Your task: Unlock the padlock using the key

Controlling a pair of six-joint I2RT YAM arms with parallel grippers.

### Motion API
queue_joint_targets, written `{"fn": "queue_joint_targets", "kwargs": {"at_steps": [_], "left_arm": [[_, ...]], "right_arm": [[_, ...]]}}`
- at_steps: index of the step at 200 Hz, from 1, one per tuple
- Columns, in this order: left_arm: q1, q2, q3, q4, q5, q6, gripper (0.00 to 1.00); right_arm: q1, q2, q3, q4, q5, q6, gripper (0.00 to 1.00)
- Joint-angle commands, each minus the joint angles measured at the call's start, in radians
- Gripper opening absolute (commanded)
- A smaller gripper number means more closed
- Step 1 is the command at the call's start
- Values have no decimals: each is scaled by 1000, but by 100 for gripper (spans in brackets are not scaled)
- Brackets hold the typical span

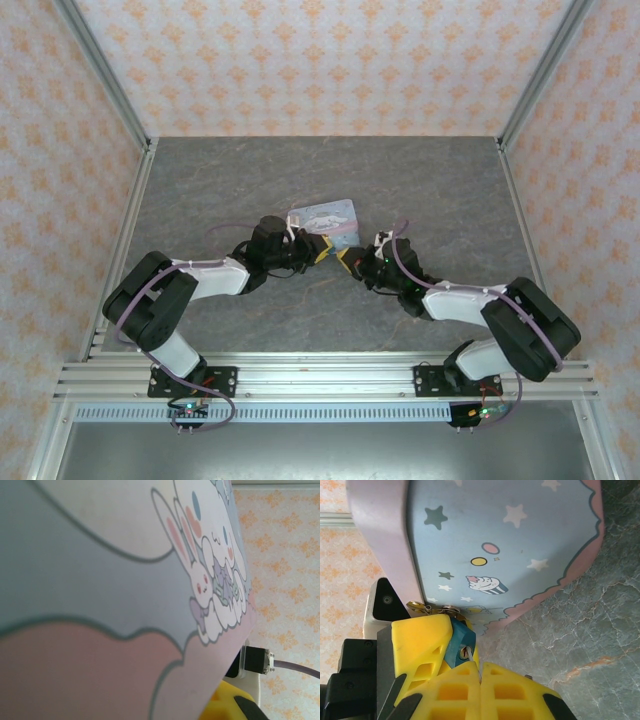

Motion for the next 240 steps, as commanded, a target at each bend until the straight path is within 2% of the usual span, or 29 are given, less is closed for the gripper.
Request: {"fn": "queue_joint_targets", "kwargs": {"at_steps": [1, 59, 82, 113, 187, 240], "left_arm": [[-10, -22, 16, 33, -2, 0, 0], [-26, -25, 8, 66, 2, -17, 0], [-29, -32, -9, 106, 11, -33, 0], [-29, -53, -28, 133, 20, -37, 0], [-28, -76, -40, 138, 33, -19, 0], [-29, -77, -39, 144, 22, -28, 0]], "right_arm": [[7, 15, 29, 51, -8, 8, 0], [6, 42, 11, 129, 28, 35, 0], [5, 65, -7, 210, 41, 64, 0], [-7, 95, -14, 278, 23, 94, 0], [-62, 110, -10, 314, -47, 133, 0], [-64, 146, 7, 340, -70, 158, 0]]}}
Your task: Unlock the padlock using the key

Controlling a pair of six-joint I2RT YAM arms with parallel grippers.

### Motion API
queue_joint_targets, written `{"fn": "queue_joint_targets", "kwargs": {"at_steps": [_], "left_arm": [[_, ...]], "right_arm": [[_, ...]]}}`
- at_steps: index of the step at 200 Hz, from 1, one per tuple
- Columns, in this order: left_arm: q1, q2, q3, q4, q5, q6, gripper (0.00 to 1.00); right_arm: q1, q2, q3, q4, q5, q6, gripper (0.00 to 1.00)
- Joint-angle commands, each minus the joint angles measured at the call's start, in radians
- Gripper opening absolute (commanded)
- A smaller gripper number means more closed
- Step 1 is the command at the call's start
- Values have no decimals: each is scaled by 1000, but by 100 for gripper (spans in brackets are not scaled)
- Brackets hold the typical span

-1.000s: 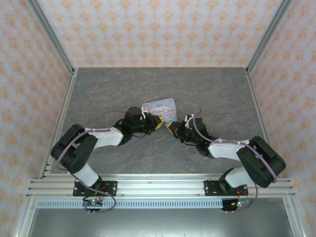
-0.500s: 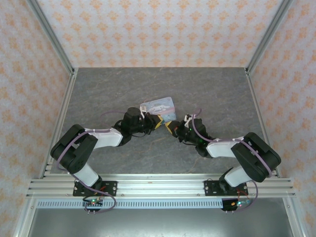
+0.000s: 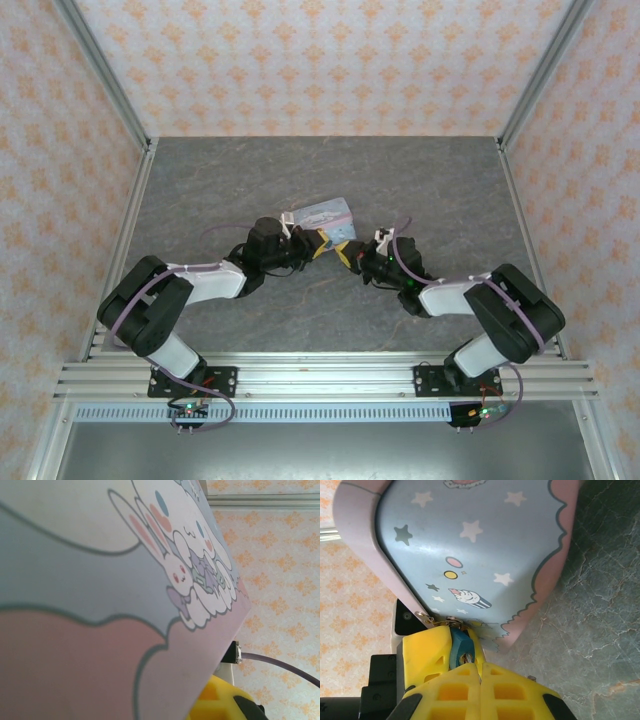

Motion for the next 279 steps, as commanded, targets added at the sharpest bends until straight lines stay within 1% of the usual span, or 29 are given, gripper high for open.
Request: {"fn": "queue_joint_targets", "kwargs": {"at_steps": [1, 57, 107, 163, 198, 231, 259, 279], "left_arm": [[-27, -39, -5, 76, 88, 2, 0], [-33, -32, 1, 101, 85, -23, 0], [-36, -52, -3, 76, 74, -25, 0], [-42, -52, -5, 81, 80, -28, 0], [-45, -49, -6, 70, 63, -28, 0], [-54, -40, -4, 83, 47, -48, 0], [-64, -31, 6, 89, 39, -56, 0], [-66, -27, 7, 91, 40, -57, 0]], "right_arm": [[-10, 26, 26, 76, 20, 25, 0], [-4, 91, 58, 152, 14, 73, 0], [-19, 127, 63, 180, 20, 76, 0], [-28, 116, 90, 127, -6, 10, 0], [-30, 146, 97, 179, -15, 69, 0], [-8, 164, 124, 200, -14, 107, 0], [19, 174, 154, 197, -7, 107, 0], [16, 177, 150, 185, -3, 99, 0]]}}
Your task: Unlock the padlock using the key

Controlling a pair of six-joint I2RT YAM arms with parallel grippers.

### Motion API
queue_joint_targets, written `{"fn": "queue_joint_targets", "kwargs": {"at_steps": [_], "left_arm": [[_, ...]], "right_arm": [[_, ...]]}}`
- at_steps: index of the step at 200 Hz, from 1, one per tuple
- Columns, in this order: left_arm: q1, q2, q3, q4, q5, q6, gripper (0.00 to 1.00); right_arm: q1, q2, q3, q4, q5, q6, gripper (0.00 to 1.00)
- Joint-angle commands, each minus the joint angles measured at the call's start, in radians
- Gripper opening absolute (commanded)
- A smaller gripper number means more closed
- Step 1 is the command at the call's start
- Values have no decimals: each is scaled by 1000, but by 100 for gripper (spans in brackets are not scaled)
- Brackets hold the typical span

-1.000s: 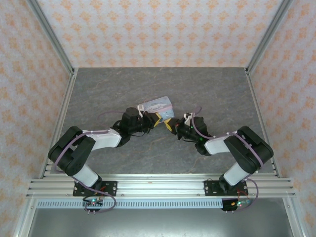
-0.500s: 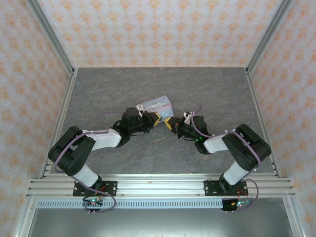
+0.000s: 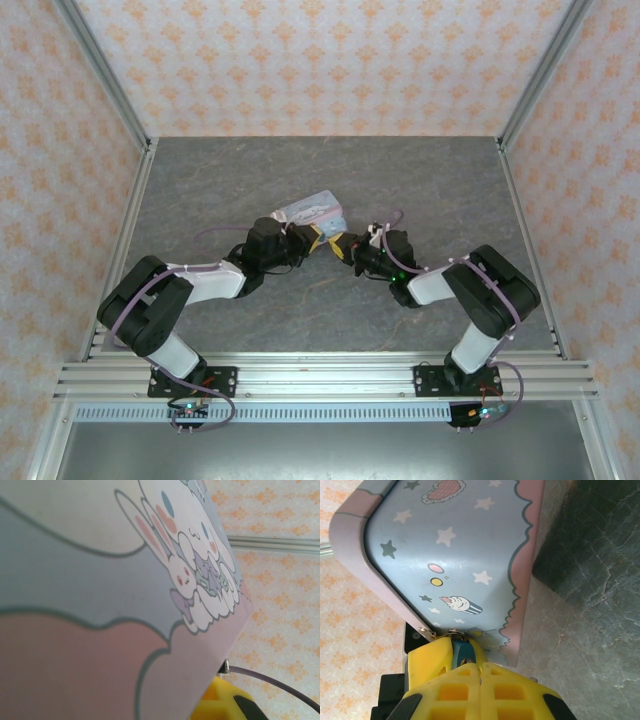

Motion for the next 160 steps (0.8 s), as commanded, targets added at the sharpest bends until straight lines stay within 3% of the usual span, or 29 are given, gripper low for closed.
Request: {"fn": "queue_joint_targets", "kwargs": {"at_steps": [1, 88, 160], "left_arm": [[-68, -27, 12, 87, 174, -6, 0], [-68, -39, 0, 78, 186, 16, 0], [-68, -46, -8, 61, 172, 20, 0]], "right_arm": [[22, 9, 57, 65, 23, 9, 0], [-52, 30, 39, 67, -29, 3, 0], [-54, 48, 61, 99, -74, 76, 0]]}}
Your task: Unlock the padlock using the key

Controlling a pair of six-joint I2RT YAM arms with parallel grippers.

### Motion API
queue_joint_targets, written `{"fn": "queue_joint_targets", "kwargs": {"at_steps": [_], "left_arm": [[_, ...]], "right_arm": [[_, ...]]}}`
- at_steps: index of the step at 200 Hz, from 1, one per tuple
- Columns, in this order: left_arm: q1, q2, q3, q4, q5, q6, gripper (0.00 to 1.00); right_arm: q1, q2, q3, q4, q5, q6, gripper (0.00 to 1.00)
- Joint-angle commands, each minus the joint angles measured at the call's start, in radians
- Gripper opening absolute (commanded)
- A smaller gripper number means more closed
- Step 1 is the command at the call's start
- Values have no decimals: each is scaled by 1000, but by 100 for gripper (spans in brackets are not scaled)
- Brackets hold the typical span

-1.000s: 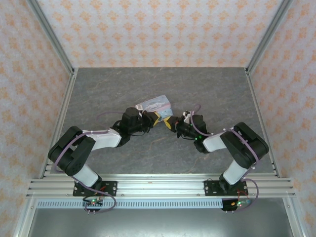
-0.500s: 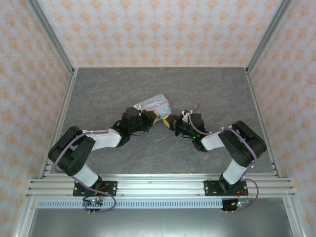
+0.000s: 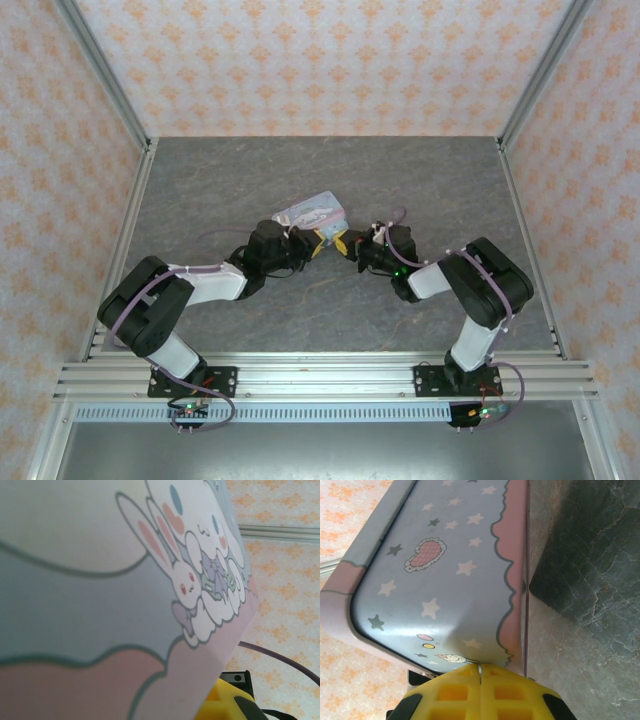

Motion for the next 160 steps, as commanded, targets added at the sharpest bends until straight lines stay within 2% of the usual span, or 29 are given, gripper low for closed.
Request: {"fn": "queue_joint_targets", "kwargs": {"at_steps": [1, 67, 160], "left_arm": [[-48, -45, 1, 67, 145, 23, 0], [-50, -22, 14, 89, 112, -34, 0], [-51, -9, -1, 166, 19, -163, 0]], "right_arm": [[10, -17, 34, 79, -7, 19, 0], [41, -73, -24, 55, 46, -25, 0], [179, -81, -80, 118, 254, -71, 0]]}}
